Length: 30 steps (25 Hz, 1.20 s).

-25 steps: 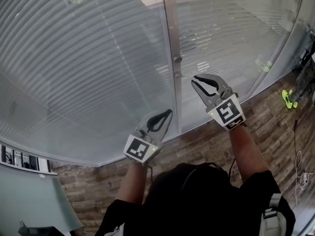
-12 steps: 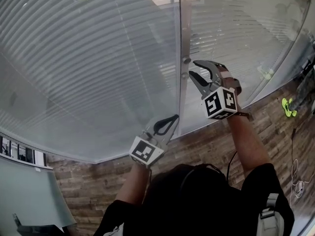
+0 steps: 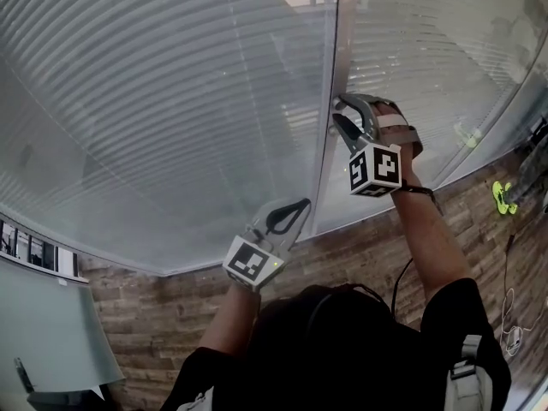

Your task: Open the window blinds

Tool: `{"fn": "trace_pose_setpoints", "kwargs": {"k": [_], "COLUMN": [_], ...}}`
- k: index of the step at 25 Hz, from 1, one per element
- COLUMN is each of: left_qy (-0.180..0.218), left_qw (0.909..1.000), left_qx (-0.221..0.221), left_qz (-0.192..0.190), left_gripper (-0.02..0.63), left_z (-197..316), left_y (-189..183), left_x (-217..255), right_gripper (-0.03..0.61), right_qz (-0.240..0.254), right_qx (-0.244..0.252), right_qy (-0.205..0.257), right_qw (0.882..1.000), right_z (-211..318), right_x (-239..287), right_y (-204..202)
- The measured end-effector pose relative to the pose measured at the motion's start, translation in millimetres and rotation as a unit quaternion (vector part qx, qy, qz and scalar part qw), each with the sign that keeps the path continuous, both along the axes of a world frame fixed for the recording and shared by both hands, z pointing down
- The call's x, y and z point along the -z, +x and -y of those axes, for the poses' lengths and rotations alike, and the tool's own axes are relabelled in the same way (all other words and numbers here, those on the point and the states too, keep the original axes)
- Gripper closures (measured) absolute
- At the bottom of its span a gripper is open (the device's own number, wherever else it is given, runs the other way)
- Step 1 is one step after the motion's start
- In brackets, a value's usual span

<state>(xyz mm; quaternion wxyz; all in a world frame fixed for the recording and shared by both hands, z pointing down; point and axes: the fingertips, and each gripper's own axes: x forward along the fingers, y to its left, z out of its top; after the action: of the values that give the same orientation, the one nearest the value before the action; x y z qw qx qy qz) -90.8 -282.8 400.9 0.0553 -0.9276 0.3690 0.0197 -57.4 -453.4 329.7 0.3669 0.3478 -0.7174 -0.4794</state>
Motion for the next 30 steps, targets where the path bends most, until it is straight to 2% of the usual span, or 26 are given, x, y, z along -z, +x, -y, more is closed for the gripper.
{"fn": "trace_pose_setpoints", "kwargs": {"k": [6,9,13,21,27,30], "left_qy": [0.003,-0.001,0.001,0.006,-0.003,0.008], "left_qw": [0.9999,0.9999,1.0000,1.0000,1.0000,0.9999], "left_qx": [0.008,0.008,0.007,0.003,-0.002,-0.002], "left_qz": [0.007,0.008,0.003,0.005,0.006,0.009], "left_gripper": [0.610,0.610,0.609,0.610,0.610,0.609], "left_z": [1.7,1.6,3.6,6.6,5.6,6.4], "left_y": [-7.5,-7.7,-9.5,-10.1,-10.6,-10.8], "left_x": [4.4,6.7,1.9,-1.2,0.6,-0.6], "right_gripper": [0.397,0.443,0.445,0.446,0.446,0.446], "right_qz": [-0.005,-0.002,-0.015,0.004,0.040,0.060], "right_qx": [-0.011,-0.017,-0.022,-0.024,-0.022,-0.021], "right_qy": [0.008,0.018,0.022,0.009,-0.014,-0.029], "right_qw": [1.000,1.000,0.999,1.000,0.999,0.998], "right_z": [5.3,5.5,6.1,6.7,7.0,6.6], "right_x": [2.1,5.7,0.7,0.9,2.6,3.7], "right_y": [-1.0,-2.6,-0.6,0.3,-0.1,1.1]}}
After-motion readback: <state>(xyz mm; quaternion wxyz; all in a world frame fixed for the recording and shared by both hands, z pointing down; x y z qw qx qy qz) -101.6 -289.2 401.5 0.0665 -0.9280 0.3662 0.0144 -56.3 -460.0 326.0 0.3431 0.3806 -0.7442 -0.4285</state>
